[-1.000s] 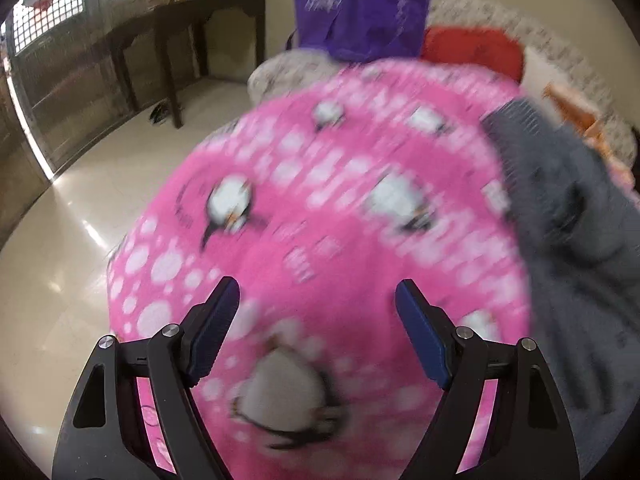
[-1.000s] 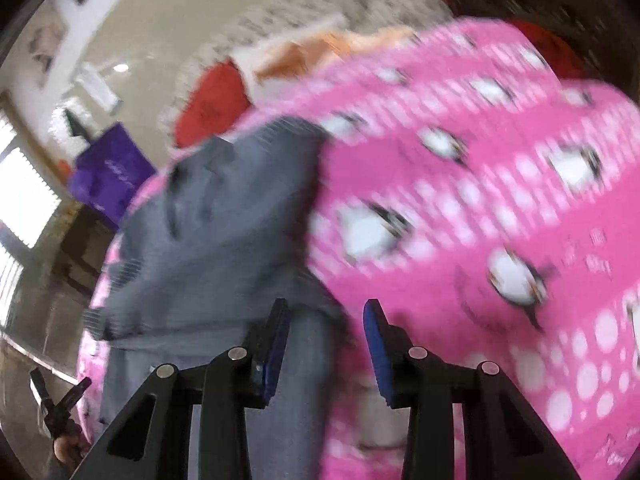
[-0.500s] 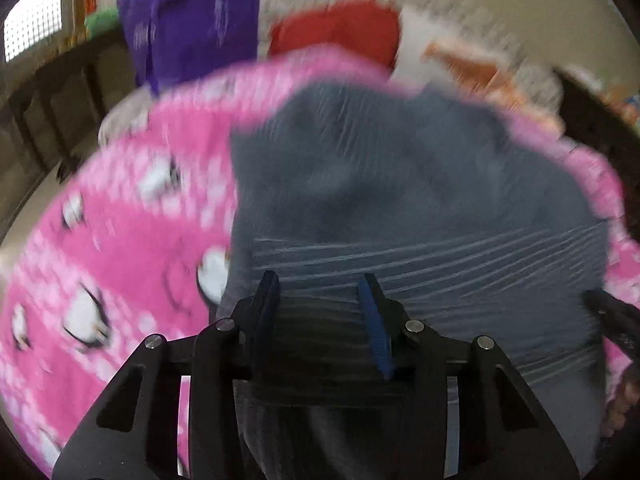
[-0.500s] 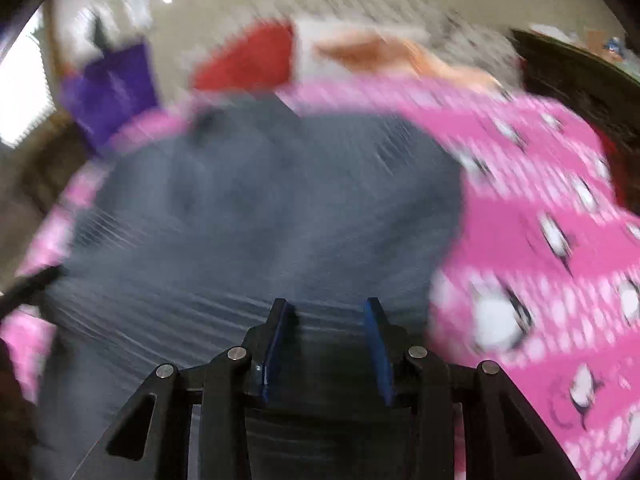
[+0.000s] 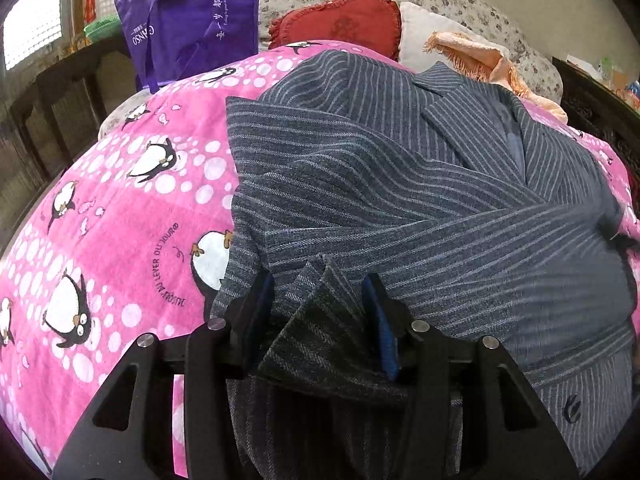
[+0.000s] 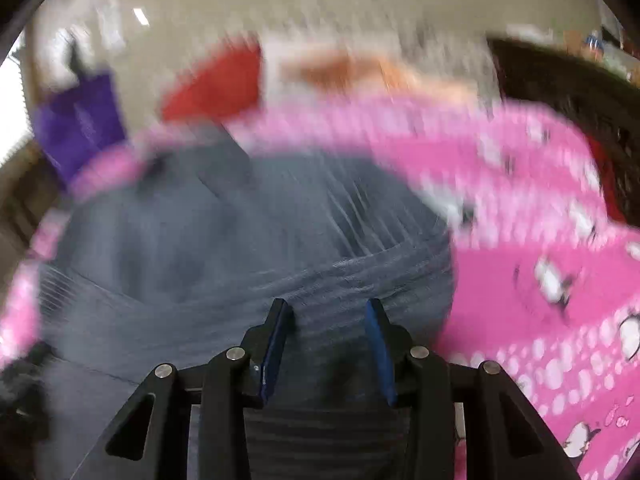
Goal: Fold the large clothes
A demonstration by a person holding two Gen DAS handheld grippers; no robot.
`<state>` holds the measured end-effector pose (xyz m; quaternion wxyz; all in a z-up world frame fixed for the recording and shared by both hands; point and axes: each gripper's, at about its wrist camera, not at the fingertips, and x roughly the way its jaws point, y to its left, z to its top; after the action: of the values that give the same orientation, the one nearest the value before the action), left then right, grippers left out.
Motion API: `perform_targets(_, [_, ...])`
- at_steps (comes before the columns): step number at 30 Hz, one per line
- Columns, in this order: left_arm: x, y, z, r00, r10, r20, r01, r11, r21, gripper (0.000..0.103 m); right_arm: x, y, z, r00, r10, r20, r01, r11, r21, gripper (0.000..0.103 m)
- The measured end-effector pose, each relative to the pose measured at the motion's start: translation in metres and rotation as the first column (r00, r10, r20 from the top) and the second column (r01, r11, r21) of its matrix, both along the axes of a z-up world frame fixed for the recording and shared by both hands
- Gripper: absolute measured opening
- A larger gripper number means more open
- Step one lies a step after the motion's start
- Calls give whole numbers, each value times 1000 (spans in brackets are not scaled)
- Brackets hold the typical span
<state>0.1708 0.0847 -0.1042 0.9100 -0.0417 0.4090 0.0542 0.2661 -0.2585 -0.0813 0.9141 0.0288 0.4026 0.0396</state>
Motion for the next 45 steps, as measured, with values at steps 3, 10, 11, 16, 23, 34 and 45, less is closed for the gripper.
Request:
perform_targets(3, [2,-1,-1,1000,0,-3,0,1000,7,50,-3,-8,-2,999,13,46,-14,1000,20,38])
perform_targets(10, [2,-2,-1,1000,2,-2,-2,1000,2,50,-64,3,53,991,36,133,-38,999,15,38])
perform_targets(11, [2,-1,-1,1000,2,-2,-2,1000,2,50,-79,10,55,988,82,133,-87,996,32,39])
perform_targets(16, [1,-4,0,1000,3,-5,-3,1000,13,50,-92,30,-6,977,182,-110,-185,983,-20,53])
perform_targets(23, [0,0,3,999,-44,-15,43,998,-37,62,-147,-2,51,992,116,-49,-112,991,77,53])
perform_targets(34, [-104,45,48,974,-211,-83,214,977,21,62,-321,-20,45,965,251,-78,-257,962,-88,55])
perform_targets(45, [-188,69,10,972,-178,-156,162,981,-111,62,-327,21,-4,950,292,-112,-292,956,17,56])
